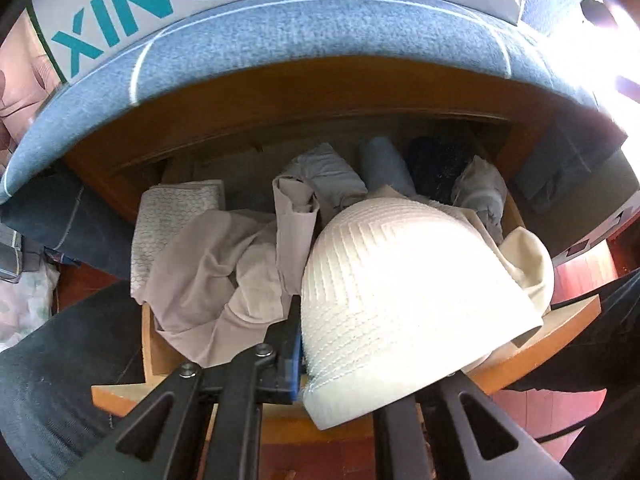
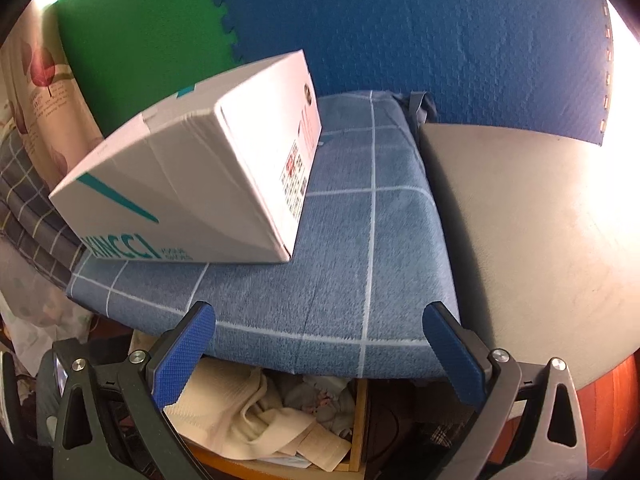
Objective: Take underwear out of drawer
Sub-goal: 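Lift the beige bra out of the drawer with the left gripper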
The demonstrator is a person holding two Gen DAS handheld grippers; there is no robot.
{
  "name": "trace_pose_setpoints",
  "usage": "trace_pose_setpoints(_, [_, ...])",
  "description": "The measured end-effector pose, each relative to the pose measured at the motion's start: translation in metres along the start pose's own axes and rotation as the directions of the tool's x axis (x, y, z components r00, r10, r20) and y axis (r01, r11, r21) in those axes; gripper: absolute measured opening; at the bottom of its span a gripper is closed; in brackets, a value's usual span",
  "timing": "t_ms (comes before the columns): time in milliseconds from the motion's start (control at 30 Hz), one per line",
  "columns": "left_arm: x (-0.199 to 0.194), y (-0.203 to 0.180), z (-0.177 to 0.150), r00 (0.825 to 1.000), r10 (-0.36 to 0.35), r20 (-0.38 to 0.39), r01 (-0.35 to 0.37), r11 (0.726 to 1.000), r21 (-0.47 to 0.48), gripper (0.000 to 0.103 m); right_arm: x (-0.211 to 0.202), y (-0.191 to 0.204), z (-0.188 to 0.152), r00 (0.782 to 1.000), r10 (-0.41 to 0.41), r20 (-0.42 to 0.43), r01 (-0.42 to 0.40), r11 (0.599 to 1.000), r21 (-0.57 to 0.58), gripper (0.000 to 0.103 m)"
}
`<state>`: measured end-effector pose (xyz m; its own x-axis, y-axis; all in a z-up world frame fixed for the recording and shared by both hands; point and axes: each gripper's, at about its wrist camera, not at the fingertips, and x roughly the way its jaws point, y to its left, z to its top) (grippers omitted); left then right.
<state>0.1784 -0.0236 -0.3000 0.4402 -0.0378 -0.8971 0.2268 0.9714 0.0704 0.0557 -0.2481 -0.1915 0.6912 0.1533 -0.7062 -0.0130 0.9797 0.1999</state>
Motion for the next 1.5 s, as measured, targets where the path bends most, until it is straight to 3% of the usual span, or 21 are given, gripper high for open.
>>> trace_pose_setpoints(167, [-0.001,0.001,-0.004,1.000,0.003,-0.005,-0.003,1.000,-0.012,0.012,-0.002,-0.003,0.002,1.000,-0.010,0.014,0.010,1.000,0.006,0.103])
trace_pose_setpoints(433, [0.003,0.000,-0.010,0.999,0.023,-0.040,-0.023,1.000,0.005,0.012,-0.022,0.009,0.009,0.993,-0.001,0.116,0.006,0.999,-0.045,0.103])
trace_pose_setpoints(700, [0.009,-0.001,-0.014,0.998,0.025,-0.053,-0.026,1.000,-0.002,0.012,-0.021,0.006,0.009,0.994,-0.014,0.106,0.018,0.999,-0.040,0.103])
trace_pose_setpoints(967, [0.003,0.003,-0.017,0.998,0.029,-0.049,-0.029,1.000,0.000,0.012,-0.029,0.011,0.010,0.988,-0.025,0.150,0.035,0.997,-0.063,0.103])
trace_pose_setpoints(1267, [-0.051,0.005,-0.007,0.996,0.020,0.091,-0.018,1.000,-0.019,0.012,-0.028,0.010,0.010,0.988,-0.029,0.148,0.038,0.997,-0.060,0.103])
trace_pose_setpoints(1500, [-0.117,0.029,0.006,0.975,0.011,0.220,0.006,0.997,-0.076,0.012,-0.029,0.006,0.010,0.988,-0.035,0.151,0.042,0.998,-0.042,0.103])
